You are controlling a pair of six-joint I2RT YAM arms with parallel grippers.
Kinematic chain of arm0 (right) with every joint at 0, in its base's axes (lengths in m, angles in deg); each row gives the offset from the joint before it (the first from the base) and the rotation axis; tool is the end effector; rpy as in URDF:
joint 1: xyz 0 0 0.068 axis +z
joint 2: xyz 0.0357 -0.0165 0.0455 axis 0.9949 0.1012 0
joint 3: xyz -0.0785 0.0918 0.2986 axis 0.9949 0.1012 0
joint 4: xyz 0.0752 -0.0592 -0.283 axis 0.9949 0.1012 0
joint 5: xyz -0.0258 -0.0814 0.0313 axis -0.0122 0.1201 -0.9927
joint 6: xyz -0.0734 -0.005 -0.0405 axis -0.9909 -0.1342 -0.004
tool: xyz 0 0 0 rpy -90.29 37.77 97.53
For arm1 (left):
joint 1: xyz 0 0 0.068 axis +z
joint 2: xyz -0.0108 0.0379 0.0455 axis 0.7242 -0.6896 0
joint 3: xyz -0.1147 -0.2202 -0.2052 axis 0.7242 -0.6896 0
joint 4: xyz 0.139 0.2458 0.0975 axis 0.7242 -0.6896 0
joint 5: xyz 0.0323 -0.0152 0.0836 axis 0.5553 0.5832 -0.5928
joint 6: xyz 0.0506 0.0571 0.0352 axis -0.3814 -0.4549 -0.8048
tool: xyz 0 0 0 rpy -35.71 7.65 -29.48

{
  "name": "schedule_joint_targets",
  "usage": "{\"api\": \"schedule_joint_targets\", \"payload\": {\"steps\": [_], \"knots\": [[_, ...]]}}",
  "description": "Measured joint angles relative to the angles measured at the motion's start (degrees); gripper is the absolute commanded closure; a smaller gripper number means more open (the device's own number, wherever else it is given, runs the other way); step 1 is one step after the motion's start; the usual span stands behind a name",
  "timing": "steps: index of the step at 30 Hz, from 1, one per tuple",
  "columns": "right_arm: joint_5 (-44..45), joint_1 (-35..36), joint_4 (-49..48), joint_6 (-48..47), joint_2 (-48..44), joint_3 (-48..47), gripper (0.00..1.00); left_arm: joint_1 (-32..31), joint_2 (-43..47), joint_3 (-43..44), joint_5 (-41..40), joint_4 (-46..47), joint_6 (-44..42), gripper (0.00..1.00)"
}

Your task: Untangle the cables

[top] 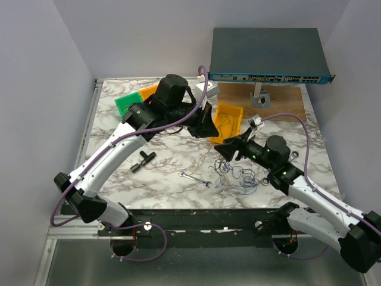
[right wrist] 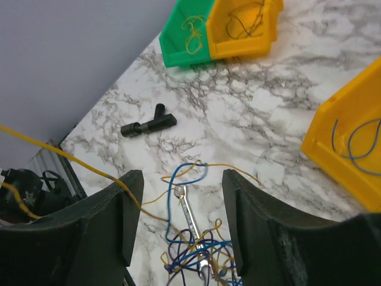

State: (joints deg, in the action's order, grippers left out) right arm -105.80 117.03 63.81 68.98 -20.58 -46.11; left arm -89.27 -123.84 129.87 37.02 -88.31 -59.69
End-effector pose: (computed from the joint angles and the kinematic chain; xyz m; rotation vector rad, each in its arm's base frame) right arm 0.1997 0.1555 0.2971 -0.3859 1.6932 0.9940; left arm 0.2371 -0.2773 0.4872 0.9266 2.0079 -1.2176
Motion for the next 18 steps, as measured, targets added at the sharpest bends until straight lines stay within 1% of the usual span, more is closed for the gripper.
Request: {"api": "schedule_joint_targets", "payload": {"steps": [3, 6, 7, 9, 10, 11, 13, 16, 18], "knots": [[2.1, 0.9, -0.4, 1.6, 5.6, 0.0, 0.55, 0.0, 0.1, 0.9, -0.1, 0.7, 0.8, 1.00], [4.8, 1.3, -0.5, 4.3, 10.2, 0.7, 0.60, 0.3, 0.8, 1.7, -0.1, 2.4, 2.0, 1.00], [5.5, 1.3, -0.5, 5.4, 10.8, 1.5, 0.64, 0.6, 1.0, 2.3, -0.1, 2.6, 2.4, 1.00], [7.3, 1.3, -0.4, 7.7, 10.8, 3.7, 0.73, 1.6, 1.6, 4.2, -0.1, 3.2, 3.3, 1.00], [8.6, 1.3, -0.2, 8.8, 10.5, 4.8, 0.79, 2.3, 2.2, 4.9, -0.3, 3.7, 3.7, 1.00], [10.3, 1.4, 0.4, 10.1, 10.0, 5.8, 0.84, 3.4, 3.3, 5.3, -0.4, 4.3, 4.1, 1.00], [14.6, 1.4, 2.3, 12.7, 8.2, 7.3, 0.85, 6.2, 5.7, 5.3, -0.7, 4.6, 5.2, 1.00], [20.7, 1.6, 6.1, 16.2, 4.0, 7.8, 0.83, 13.4, 11.5, 2.4, -1.2, 6.5, 7.8, 1.00], [25.3, 1.6, 11.1, 18.5, 1.2, 8.1, 0.81, 18.2, 15.3, 1.2, -2.3, 8.3, 9.1, 1.00]]}}
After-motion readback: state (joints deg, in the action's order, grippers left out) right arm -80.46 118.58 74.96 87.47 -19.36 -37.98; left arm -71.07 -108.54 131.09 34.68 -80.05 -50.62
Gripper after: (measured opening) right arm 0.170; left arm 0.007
